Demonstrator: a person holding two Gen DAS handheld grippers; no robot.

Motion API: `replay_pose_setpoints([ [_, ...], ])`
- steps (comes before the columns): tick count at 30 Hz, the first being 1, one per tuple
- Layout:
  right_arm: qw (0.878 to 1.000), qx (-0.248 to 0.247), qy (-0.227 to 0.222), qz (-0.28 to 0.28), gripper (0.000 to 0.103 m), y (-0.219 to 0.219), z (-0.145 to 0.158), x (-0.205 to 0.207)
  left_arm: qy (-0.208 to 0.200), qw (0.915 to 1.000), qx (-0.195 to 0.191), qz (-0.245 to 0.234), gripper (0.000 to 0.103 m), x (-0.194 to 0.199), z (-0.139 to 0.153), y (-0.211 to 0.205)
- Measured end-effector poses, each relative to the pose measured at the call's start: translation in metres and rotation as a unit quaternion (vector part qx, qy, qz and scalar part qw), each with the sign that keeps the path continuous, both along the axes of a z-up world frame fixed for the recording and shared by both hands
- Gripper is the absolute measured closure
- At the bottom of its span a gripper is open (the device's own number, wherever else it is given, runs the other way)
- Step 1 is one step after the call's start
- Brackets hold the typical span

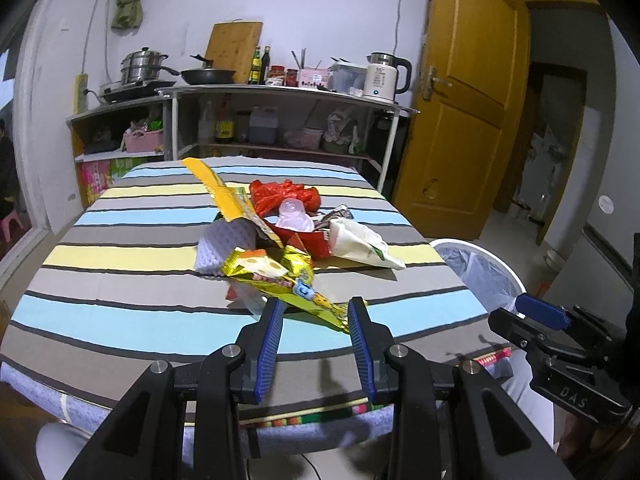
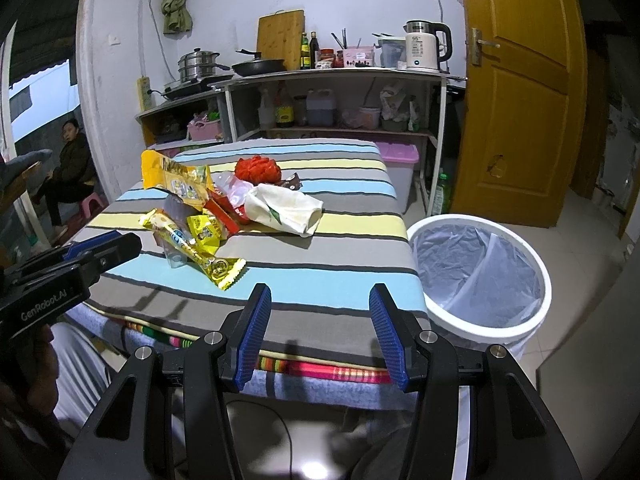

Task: Collect trash
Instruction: 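Grasp the yellow wrapper with the left tool while the right tool grasps the white napkin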

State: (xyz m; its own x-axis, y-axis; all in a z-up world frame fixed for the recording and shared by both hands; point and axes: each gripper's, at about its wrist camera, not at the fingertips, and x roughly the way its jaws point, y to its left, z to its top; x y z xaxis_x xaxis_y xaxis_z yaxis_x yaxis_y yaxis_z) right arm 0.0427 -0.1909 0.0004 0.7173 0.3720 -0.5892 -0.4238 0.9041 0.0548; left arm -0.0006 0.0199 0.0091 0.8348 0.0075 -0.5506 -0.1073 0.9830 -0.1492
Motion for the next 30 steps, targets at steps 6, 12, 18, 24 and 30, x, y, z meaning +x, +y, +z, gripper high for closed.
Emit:
replay_pose_setpoints([
  [6,1.0,-0.004,-0.005,0.018,0.051,0.008,-0.001,0.016,-0.005,0.9998,-0.011,0.013,0.058,0.015,0.005,0.019],
  [12,0.999,-0.012,-0.011,0.044,0.051,0.024,-0.003,0.038,-0.006,0.9991,-0.015,0.038,0.054,0.038,0.008,0.044],
  [18,0.997,-0.032,-0.009,0.074,0.051,0.049,-0.013,0.064,-0.001,0.9982,-0.028,0.053,0.052,0.064,0.005,0.064],
  [24,0.995,-0.052,-0.003,0.091,0.051,0.071,-0.024,0.093,0.004,0.998,-0.039,0.05,0.052,0.088,-0.001,0.077],
  [30,0.991,-0.073,-0.003,0.112,0.051,0.092,-0.029,0.11,0.012,0.9973,-0.055,0.047,0.052,0.108,-0.009,0.088],
])
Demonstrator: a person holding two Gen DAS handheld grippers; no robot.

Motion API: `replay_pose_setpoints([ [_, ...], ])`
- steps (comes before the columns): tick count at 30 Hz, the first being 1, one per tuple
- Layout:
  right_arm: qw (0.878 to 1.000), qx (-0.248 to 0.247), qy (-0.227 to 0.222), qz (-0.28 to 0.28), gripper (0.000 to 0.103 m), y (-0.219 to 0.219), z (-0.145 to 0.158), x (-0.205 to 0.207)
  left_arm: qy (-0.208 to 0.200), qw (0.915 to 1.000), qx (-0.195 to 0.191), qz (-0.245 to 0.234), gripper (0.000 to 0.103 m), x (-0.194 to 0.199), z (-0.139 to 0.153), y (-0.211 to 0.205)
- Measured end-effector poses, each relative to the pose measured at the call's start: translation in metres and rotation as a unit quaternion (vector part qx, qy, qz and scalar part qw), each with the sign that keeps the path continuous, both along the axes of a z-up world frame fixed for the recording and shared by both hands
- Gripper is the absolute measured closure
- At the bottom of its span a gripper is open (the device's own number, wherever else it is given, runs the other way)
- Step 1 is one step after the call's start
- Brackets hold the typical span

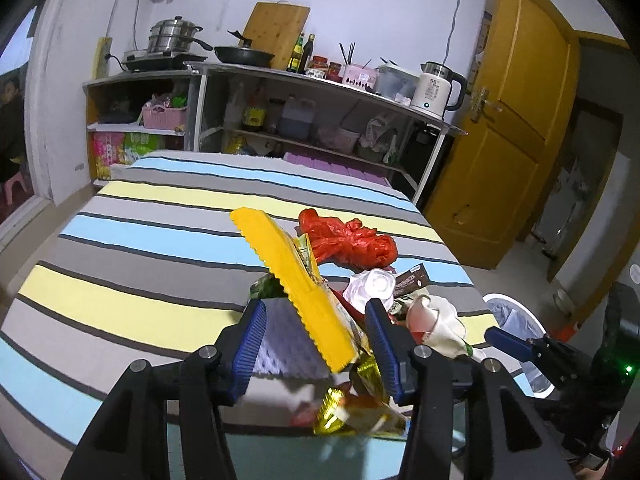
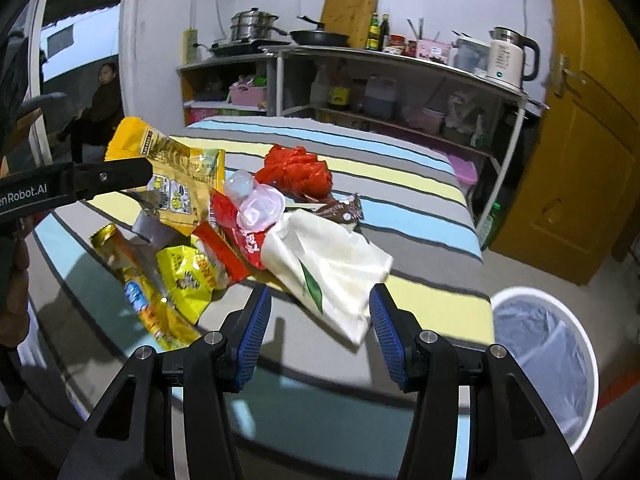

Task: Collect trash
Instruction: 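Grasp the yellow wrapper with the left tool while the right tool grasps the white napkin, then carry both items to the bin and open both tools to drop them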

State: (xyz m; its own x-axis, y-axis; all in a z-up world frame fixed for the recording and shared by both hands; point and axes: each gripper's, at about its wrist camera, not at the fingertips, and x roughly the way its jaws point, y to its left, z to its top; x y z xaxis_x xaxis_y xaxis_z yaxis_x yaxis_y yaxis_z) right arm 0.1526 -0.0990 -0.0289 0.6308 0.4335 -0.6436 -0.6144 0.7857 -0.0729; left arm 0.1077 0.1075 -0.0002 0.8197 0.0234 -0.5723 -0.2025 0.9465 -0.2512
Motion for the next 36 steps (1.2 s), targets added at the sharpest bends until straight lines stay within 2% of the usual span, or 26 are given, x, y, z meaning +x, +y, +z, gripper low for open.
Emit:
replay_pose_setpoints([
  [2,1.0,-0.009,0.002,0.004,0.051,0.005,-0.002,0.006,0.003,1.0,0.003,-0.003,0.052,0.004,-0.003,0.0],
  [4,1.0,-0.016,0.008,0.006,0.051,0.01,-0.005,0.012,0.003,1.0,0.003,-0.007,0.057,0.006,-0.006,-0.001],
  [6,1.0,-0.017,0.02,0.008,0.051,0.012,-0.007,0.015,0.006,1.0,-0.003,-0.007,0.072,0.009,-0.008,0.002],
  [7,1.0,-0.014,0.027,0.007,0.051,0.012,-0.008,0.017,0.007,0.9999,-0.005,-0.008,0.076,0.01,-0.009,0.002],
  [8,0.999,-0.01,0.033,0.007,0.057,0.011,-0.008,0.018,0.007,0.9999,-0.007,-0.009,0.084,0.011,-0.009,0.003],
  [9,0.999,-0.006,0.037,0.007,0.069,0.01,-0.008,0.02,0.006,0.9999,-0.01,-0.01,0.085,0.011,-0.009,0.003],
  [11,0.999,0.002,0.048,0.004,0.083,0.008,-0.008,0.022,0.004,0.9998,-0.013,-0.013,0.091,0.01,-0.009,0.003],
  [14,0.999,0.011,0.048,-0.002,0.086,0.004,-0.005,0.021,-0.004,0.9998,-0.012,-0.015,0.099,0.007,-0.004,0.001],
  [18,0.998,0.03,0.048,-0.007,0.09,-0.003,0.002,0.017,-0.016,0.9997,-0.007,-0.017,0.101,0.0,0.006,-0.003],
  [26,0.996,0.067,0.048,-0.022,0.091,-0.026,0.019,0.002,-0.046,0.9985,0.008,-0.029,0.101,-0.021,0.037,-0.016],
  [36,0.993,0.091,0.023,-0.066,0.091,-0.076,0.041,-0.015,-0.064,0.9937,0.026,-0.088,0.101,-0.022,0.066,-0.072],
])
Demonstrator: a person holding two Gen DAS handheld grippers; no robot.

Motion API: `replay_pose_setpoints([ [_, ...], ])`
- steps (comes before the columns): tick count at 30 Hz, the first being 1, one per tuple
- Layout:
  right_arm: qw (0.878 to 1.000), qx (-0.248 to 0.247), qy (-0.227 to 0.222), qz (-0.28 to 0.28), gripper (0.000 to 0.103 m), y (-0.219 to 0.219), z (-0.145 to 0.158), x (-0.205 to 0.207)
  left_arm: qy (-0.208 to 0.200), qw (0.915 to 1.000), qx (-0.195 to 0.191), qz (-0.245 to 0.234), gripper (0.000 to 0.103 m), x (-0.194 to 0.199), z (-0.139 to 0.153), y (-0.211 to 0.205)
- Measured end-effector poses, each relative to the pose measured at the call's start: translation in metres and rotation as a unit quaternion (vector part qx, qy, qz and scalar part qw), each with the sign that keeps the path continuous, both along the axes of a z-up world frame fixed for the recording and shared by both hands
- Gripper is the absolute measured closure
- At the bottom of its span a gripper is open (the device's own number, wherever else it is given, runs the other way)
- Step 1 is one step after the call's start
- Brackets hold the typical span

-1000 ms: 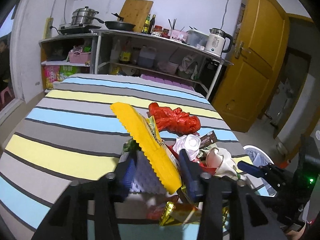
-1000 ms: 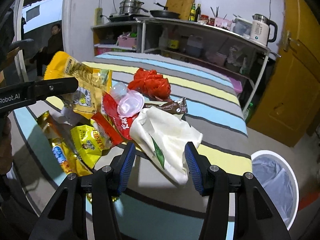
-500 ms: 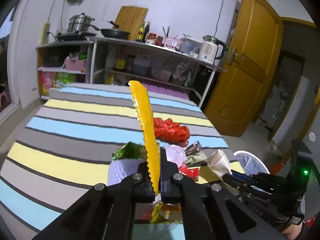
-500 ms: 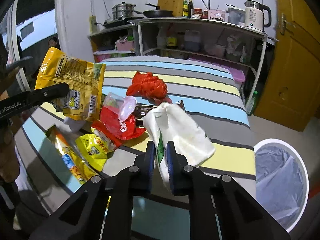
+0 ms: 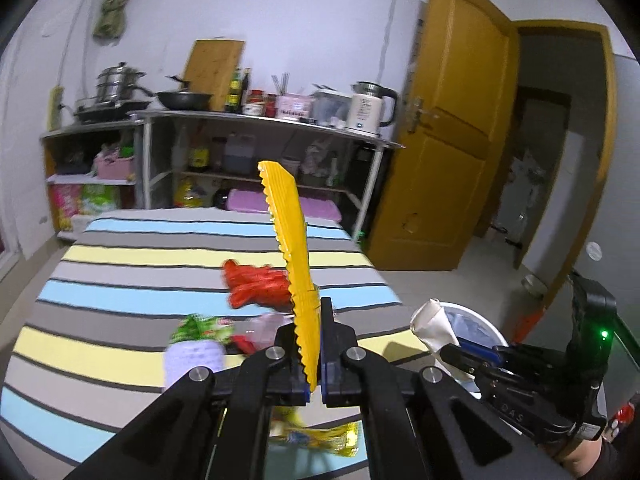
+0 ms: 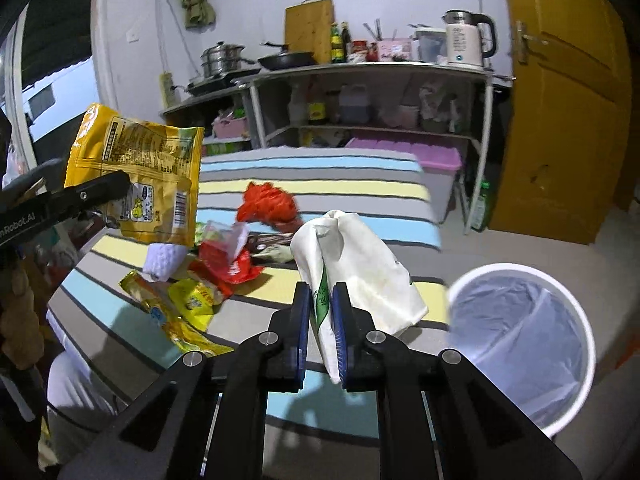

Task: Collect trash
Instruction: 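Carry both items to the bin and open both tools to drop them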

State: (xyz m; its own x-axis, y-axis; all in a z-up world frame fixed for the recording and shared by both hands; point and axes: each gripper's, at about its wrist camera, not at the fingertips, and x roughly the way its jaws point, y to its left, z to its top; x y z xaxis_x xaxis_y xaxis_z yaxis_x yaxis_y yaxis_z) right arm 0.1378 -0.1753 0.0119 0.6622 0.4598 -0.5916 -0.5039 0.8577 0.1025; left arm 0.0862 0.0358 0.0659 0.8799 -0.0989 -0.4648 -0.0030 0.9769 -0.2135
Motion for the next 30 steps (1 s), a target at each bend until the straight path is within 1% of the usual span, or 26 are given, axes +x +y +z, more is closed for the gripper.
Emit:
replay_pose_setpoints([
  [8,0.998,0.006,-0.001,-0.056,0.091,-0.055,0.001,0.005,0.007,0.9971,0.003,-0.076,0.101,0.028,0.0,-0.065],
  [15,0.994,0.015,0.02,-0.109,0.091,-0.105,-0.015,0.021,0.03,0.9899,0.011,-0.138,0.101,0.066,-0.015,-0.125],
  [19,0.99,0.02,0.037,-0.132,0.091,-0.127,-0.026,0.033,0.045,0.984,0.012,-0.172,0.101,0.087,-0.028,-0.157],
  [25,0.985,0.025,0.061,-0.158,0.09,-0.154,-0.044,0.047,0.063,0.9768,0.014,-0.204,0.101,0.109,-0.049,-0.191],
  [30,0.982,0.019,0.077,-0.173,0.09,-0.164,-0.057,0.06,0.078,0.9719,0.022,-0.221,0.1,0.123,-0.064,-0.21],
])
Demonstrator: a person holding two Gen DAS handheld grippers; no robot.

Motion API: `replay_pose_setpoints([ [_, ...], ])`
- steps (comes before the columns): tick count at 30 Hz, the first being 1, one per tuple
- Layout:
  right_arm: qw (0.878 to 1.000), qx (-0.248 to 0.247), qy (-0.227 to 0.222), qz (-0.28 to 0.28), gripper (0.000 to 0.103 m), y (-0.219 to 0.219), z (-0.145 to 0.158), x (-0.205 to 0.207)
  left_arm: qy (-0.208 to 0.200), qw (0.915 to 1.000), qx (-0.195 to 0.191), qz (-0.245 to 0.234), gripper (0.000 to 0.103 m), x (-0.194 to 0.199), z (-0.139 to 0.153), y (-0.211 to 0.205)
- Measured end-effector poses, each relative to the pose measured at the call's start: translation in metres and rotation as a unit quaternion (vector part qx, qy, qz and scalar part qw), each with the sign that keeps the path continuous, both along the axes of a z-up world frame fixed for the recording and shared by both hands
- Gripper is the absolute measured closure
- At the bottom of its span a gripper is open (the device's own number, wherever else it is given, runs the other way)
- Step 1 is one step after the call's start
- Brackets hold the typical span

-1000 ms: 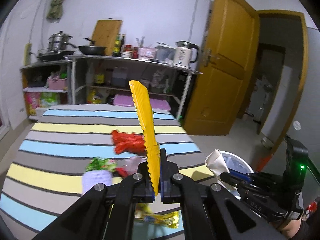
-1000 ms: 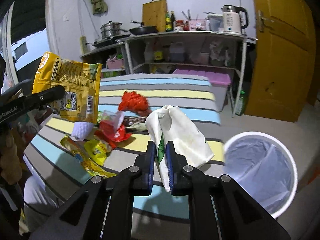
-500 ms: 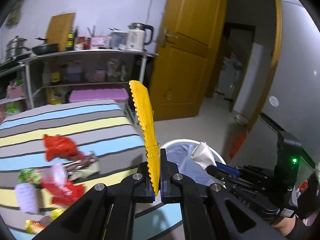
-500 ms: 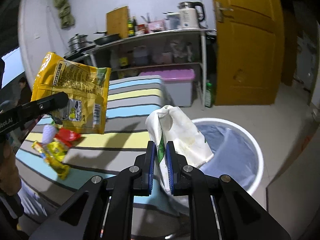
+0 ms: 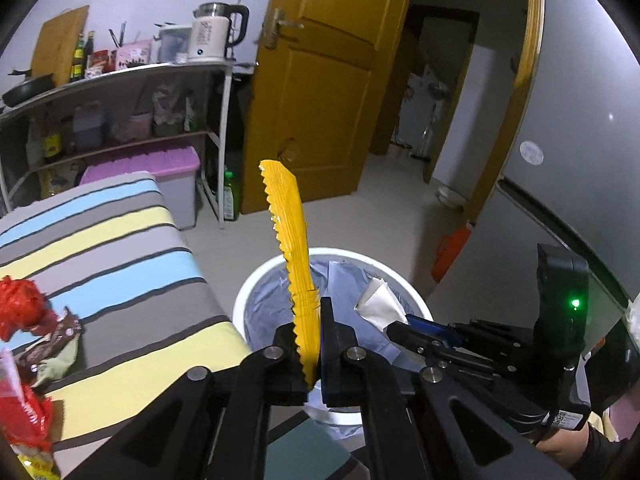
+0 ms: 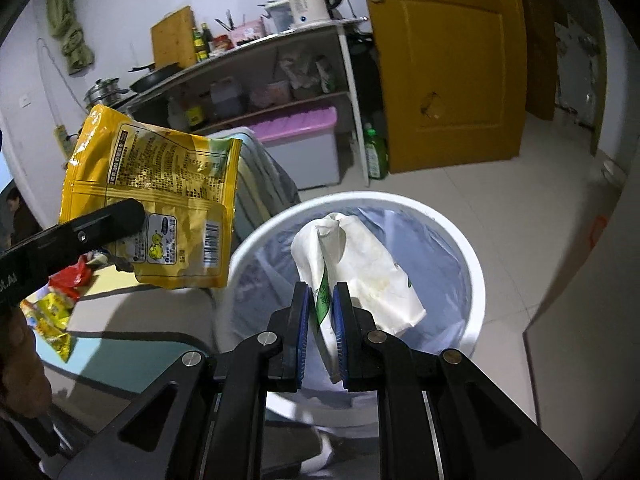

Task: Collect trash
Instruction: 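Carry both items to the bin and open both tools to drop them, then return both tools over the table toward the remaining trash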

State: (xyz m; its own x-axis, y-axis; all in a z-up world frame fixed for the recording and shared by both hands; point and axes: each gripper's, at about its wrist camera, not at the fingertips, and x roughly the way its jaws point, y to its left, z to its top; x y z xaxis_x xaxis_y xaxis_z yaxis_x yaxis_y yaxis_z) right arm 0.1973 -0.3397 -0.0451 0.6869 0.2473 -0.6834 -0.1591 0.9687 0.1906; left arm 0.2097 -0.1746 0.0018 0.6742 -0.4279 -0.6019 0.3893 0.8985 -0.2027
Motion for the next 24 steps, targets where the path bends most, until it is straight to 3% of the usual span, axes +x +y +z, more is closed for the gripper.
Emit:
replay_pose_setpoints([
  [4,1.0,-0.004,0.009,-0.007,0.084,-0.004,-0.008,0.008,0.015,0.9998,0.007,-0.007,0.091,0.008,-0.013,-0.007],
  [6,1.0,-0.006,0.008,-0.011,0.064,-0.005,-0.011,0.009,0.02,0.9998,0.006,-0.007,0.079,0.011,-0.017,-0.006],
  [7,1.0,-0.005,0.008,-0.011,0.062,-0.006,-0.012,0.009,0.026,0.9996,0.002,-0.009,0.077,0.011,-0.018,-0.004],
  [24,0.999,-0.003,-0.044,0.029,0.062,0.026,0.027,-0.03,-0.022,0.9983,-0.011,0.053,0.077,-0.037,0.012,0.047],
])
